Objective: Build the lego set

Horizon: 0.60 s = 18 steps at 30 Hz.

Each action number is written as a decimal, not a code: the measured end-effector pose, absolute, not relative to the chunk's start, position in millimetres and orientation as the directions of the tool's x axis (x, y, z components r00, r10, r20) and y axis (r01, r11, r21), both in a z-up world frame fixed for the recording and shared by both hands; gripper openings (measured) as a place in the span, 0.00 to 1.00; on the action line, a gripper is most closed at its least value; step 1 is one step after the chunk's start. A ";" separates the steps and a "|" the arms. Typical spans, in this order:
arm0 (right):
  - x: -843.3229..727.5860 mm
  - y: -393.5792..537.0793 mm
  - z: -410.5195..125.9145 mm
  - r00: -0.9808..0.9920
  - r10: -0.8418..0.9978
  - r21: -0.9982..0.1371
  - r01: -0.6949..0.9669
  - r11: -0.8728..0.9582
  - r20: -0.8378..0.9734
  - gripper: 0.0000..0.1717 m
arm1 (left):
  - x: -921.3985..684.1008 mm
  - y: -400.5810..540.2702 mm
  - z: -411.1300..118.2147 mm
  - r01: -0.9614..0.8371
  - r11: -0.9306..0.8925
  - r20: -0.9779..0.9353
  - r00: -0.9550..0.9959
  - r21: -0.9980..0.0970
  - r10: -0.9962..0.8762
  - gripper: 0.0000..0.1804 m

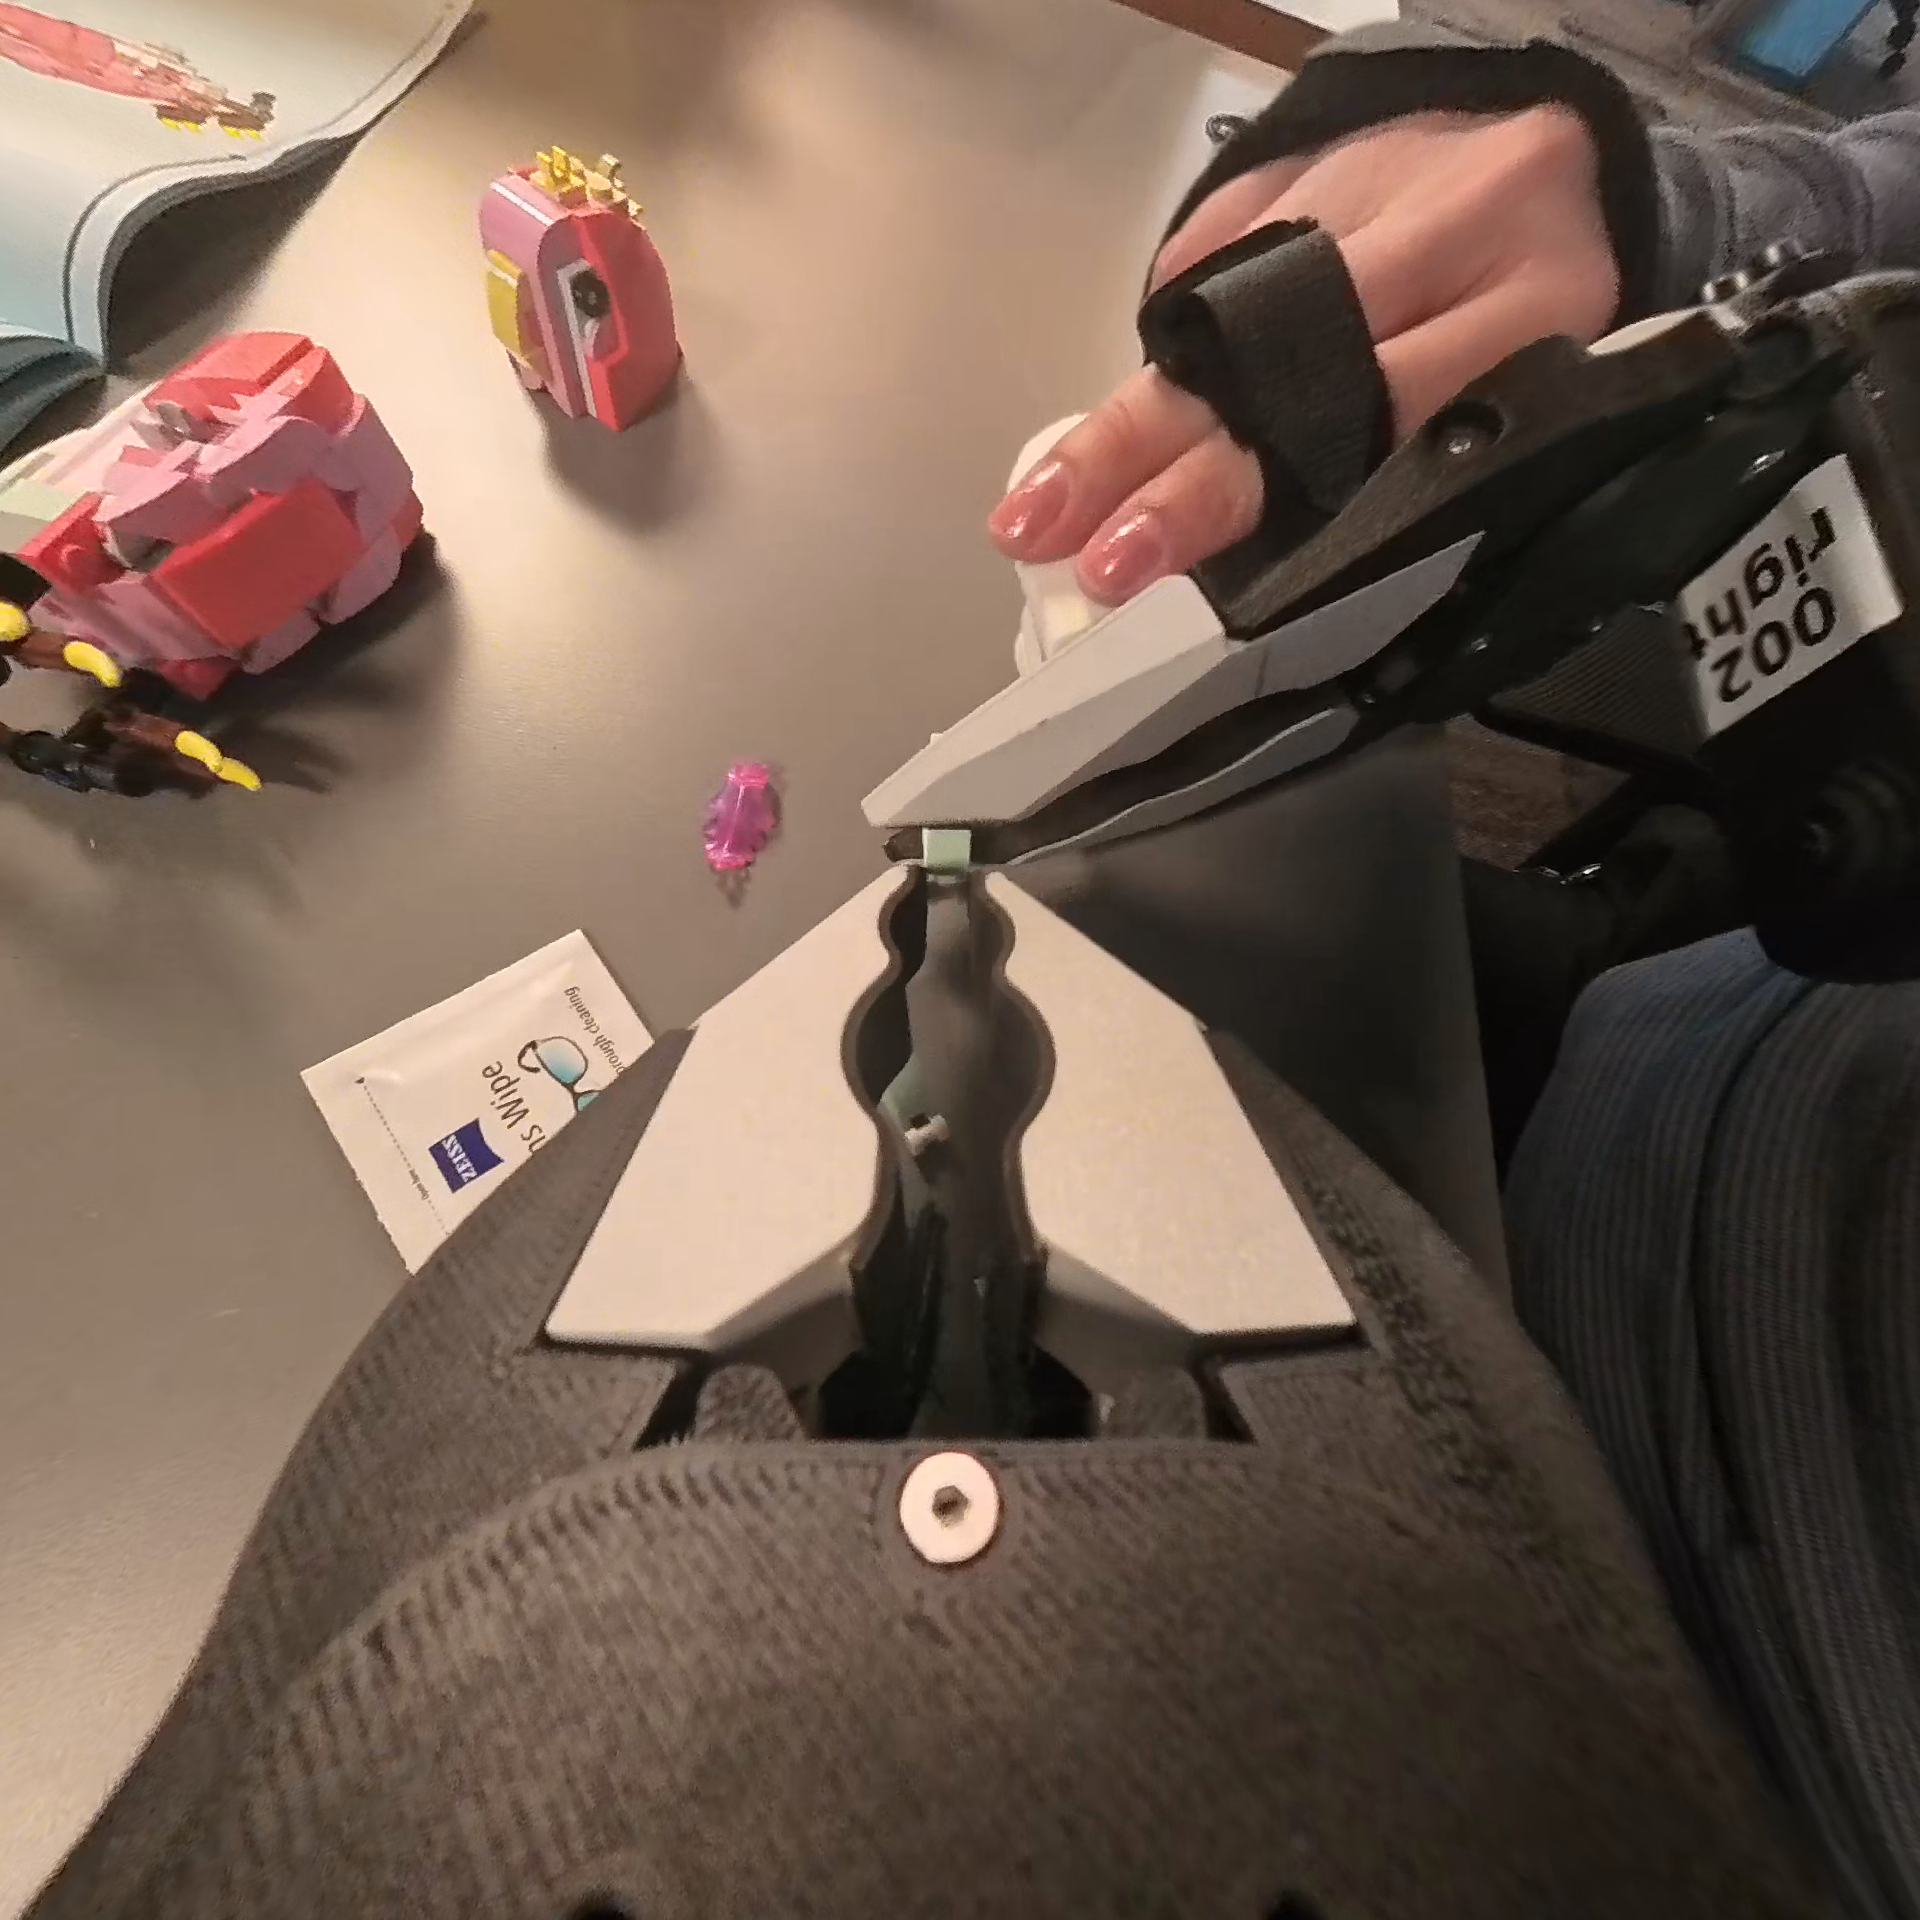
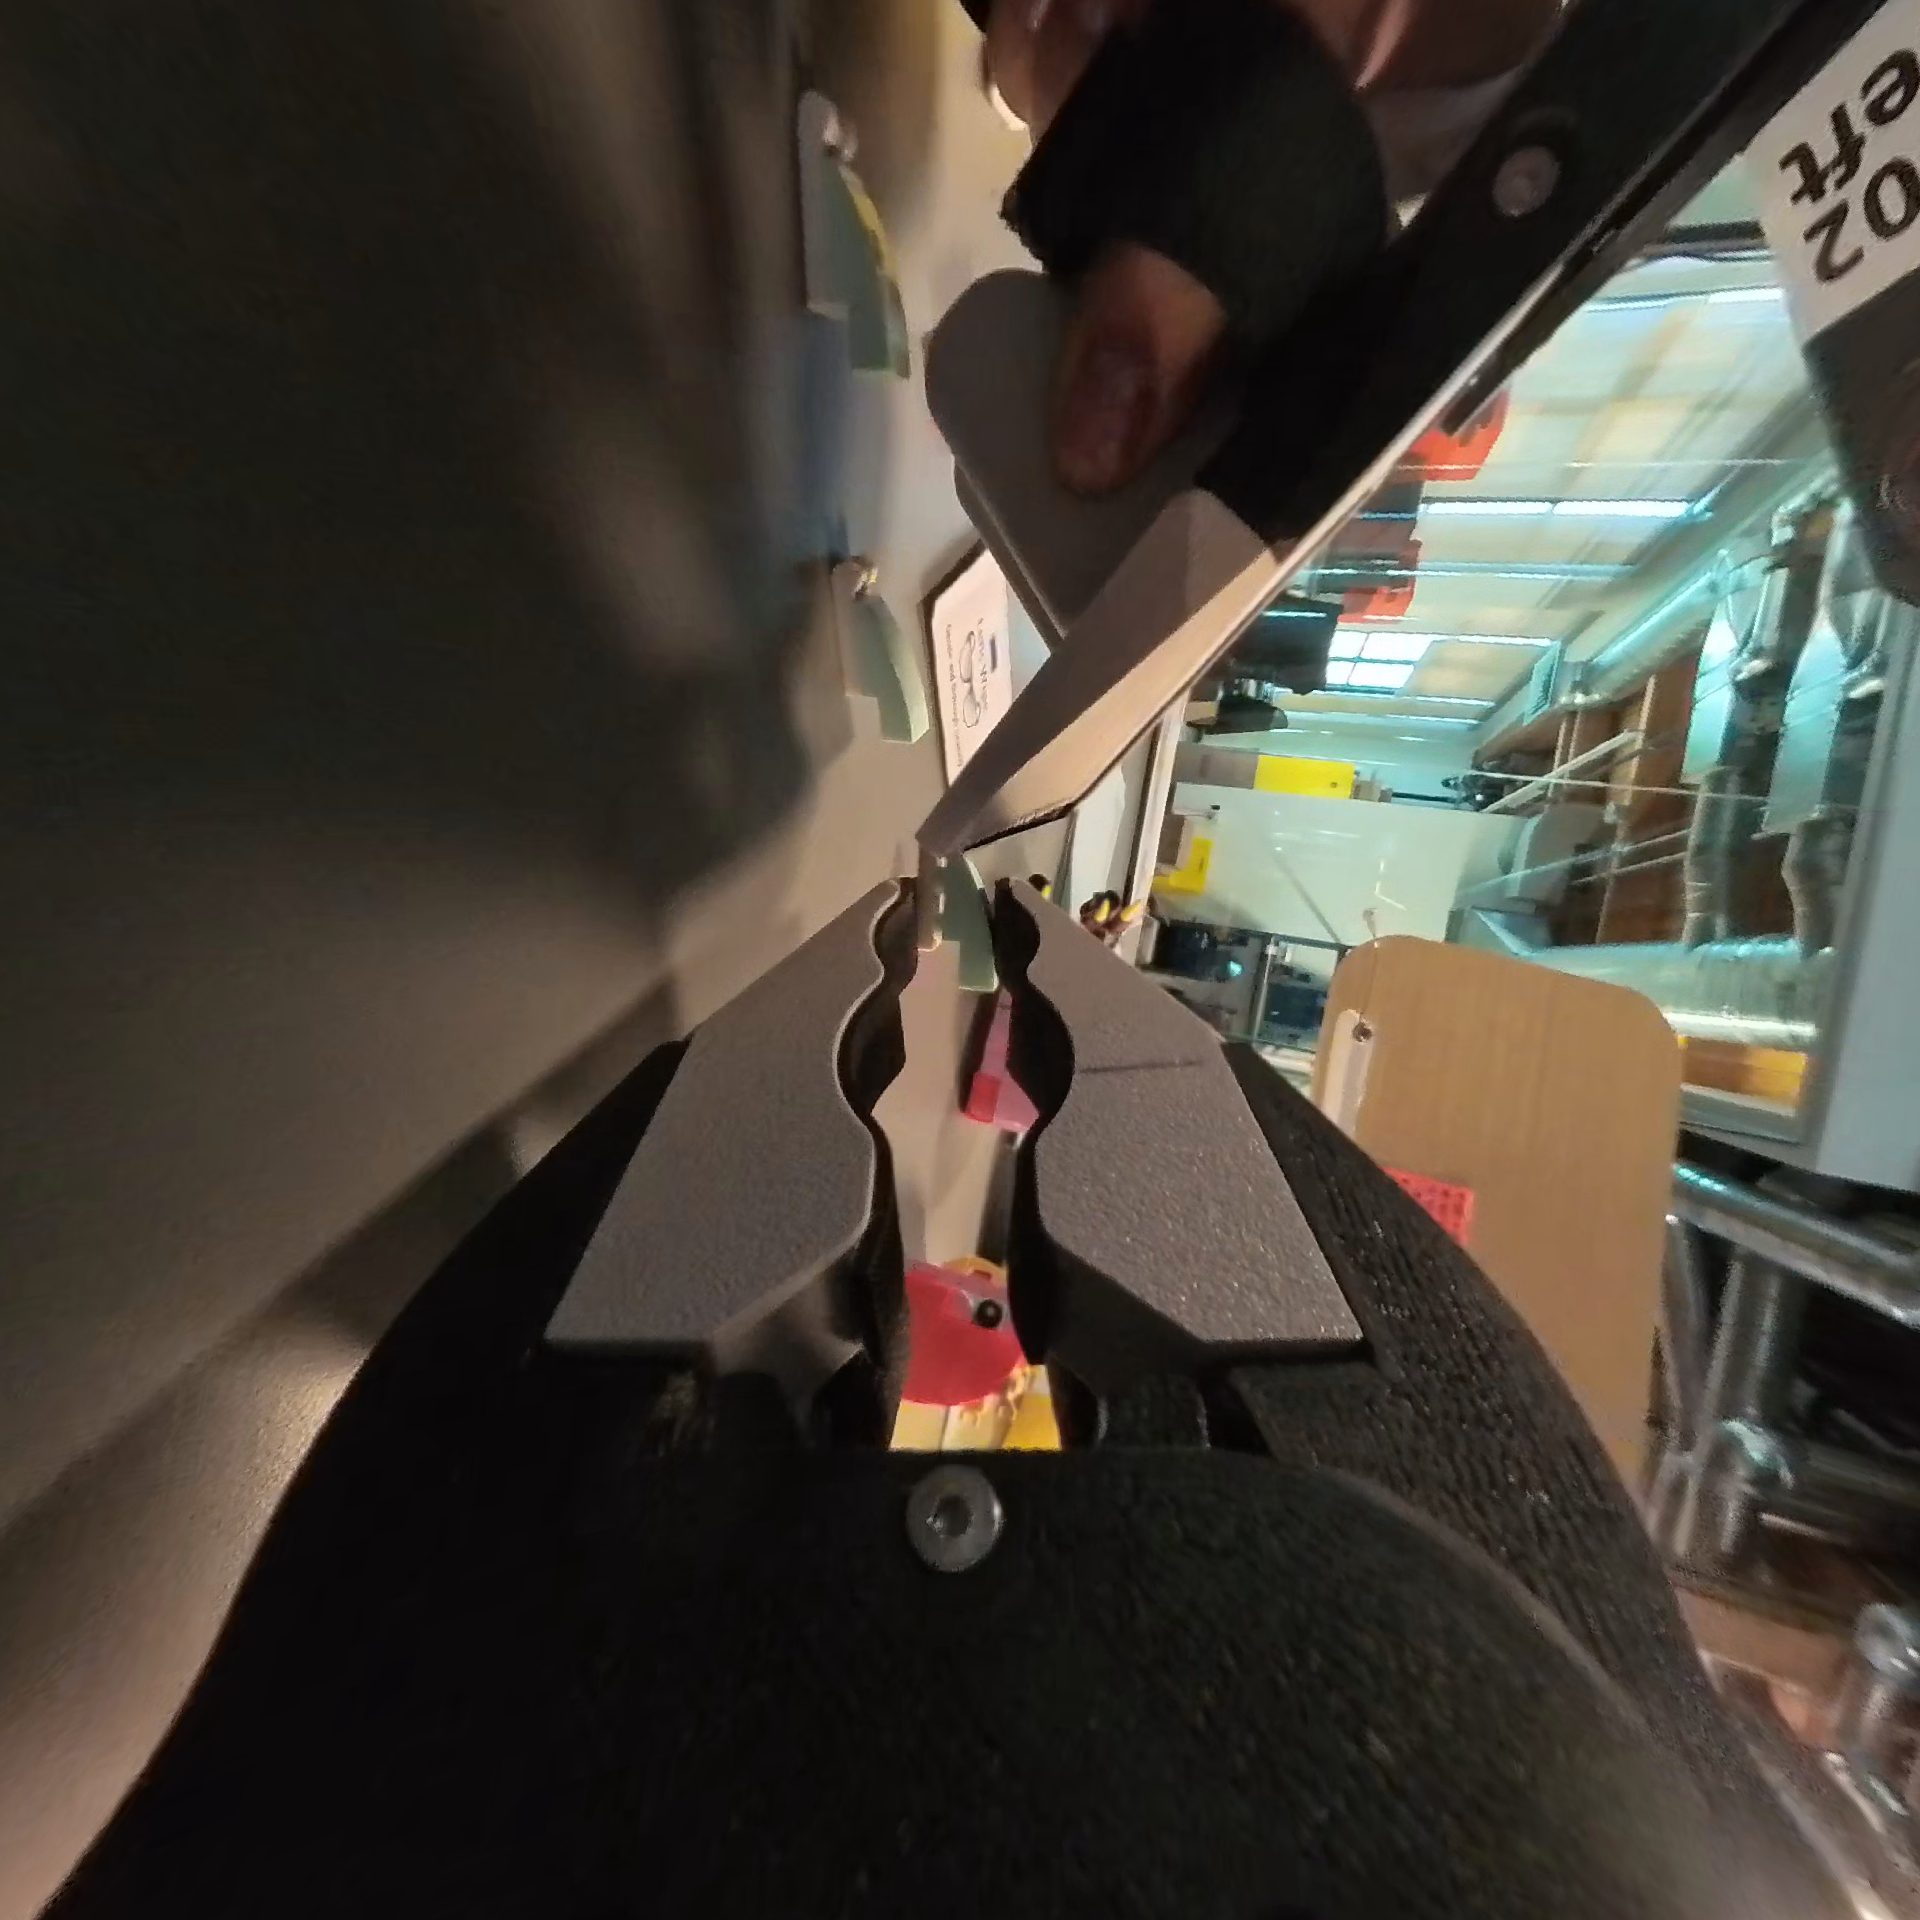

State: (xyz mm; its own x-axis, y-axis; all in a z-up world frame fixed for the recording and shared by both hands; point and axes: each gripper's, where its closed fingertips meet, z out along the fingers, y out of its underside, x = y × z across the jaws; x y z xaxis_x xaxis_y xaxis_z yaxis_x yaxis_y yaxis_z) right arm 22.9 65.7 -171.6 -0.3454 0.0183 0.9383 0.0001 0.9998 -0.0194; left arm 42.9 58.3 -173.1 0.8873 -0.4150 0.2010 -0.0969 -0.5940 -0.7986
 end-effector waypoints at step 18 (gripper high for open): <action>19.2 60.2 -149.4 -0.376 0.220 -0.236 0.002 0.972 0.900 0.07 | 40.2 52.3 -144.0 0.093 -0.539 0.378 0.810 -0.837 -0.447 0.04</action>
